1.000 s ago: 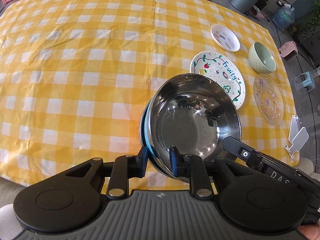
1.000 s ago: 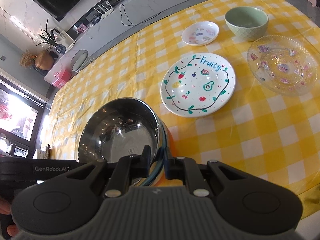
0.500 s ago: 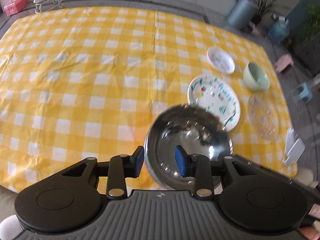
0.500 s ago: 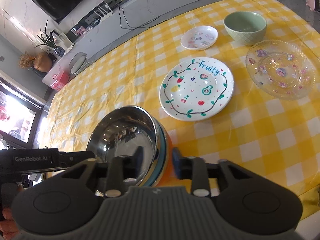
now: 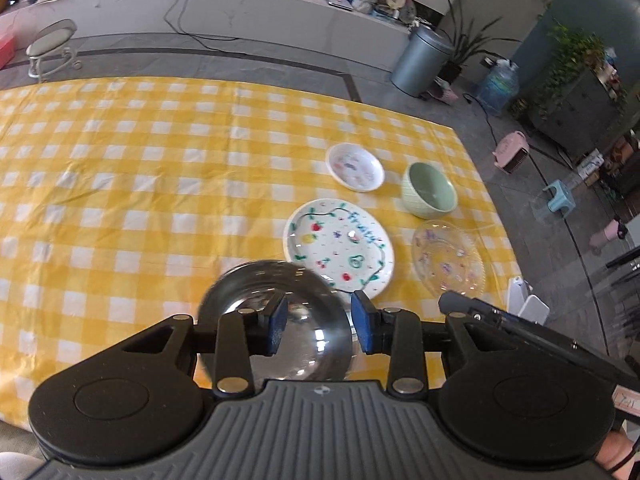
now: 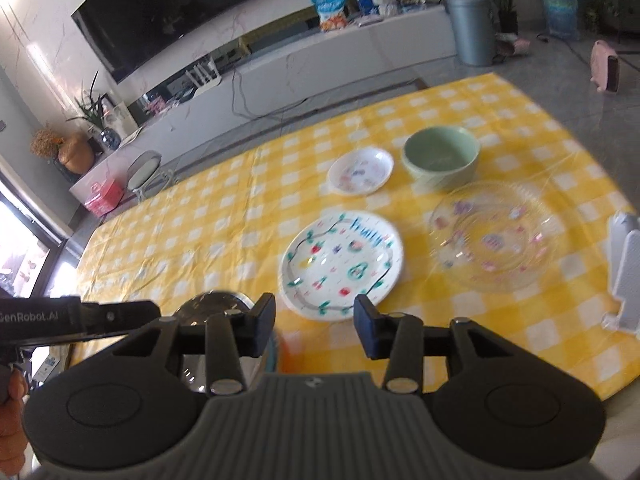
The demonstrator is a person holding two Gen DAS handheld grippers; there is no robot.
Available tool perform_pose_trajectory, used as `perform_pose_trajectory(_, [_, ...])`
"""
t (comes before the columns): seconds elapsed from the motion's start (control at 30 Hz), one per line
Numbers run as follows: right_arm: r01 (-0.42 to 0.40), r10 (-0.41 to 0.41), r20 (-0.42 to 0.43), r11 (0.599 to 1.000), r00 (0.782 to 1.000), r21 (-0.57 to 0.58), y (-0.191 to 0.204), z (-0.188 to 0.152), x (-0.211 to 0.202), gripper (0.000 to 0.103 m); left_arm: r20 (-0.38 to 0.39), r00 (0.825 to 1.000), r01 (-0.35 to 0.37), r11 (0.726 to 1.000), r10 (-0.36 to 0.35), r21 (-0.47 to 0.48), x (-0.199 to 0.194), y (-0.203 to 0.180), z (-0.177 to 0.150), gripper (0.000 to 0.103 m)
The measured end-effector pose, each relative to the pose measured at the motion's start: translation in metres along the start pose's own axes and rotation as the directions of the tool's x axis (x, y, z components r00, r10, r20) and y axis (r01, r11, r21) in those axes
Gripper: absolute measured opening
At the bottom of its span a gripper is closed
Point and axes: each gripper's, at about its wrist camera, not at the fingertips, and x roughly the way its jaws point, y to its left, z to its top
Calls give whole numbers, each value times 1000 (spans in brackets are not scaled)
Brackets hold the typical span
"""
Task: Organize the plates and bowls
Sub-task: 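Move both grippers to the pale green bowl and close them on its rim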
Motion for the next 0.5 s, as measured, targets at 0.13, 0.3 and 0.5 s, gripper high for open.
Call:
perform_pose_trajectory(0.13, [49, -50, 44, 999, 998, 19, -25, 17, -5, 44, -8, 999, 43, 999, -43, 18, 9, -27, 8, 41])
perform_pose_trajectory(0.3, [73, -78, 77, 995, 994, 65, -57, 36, -1, 44, -37, 997, 66, 997, -65, 30, 30, -56, 23, 41])
perform_pose_trajectory(0.5, [64, -77, 100, 990, 992, 127, -90, 60, 12, 44, -58, 995, 78, 996, -75, 38, 63, -80, 46, 41])
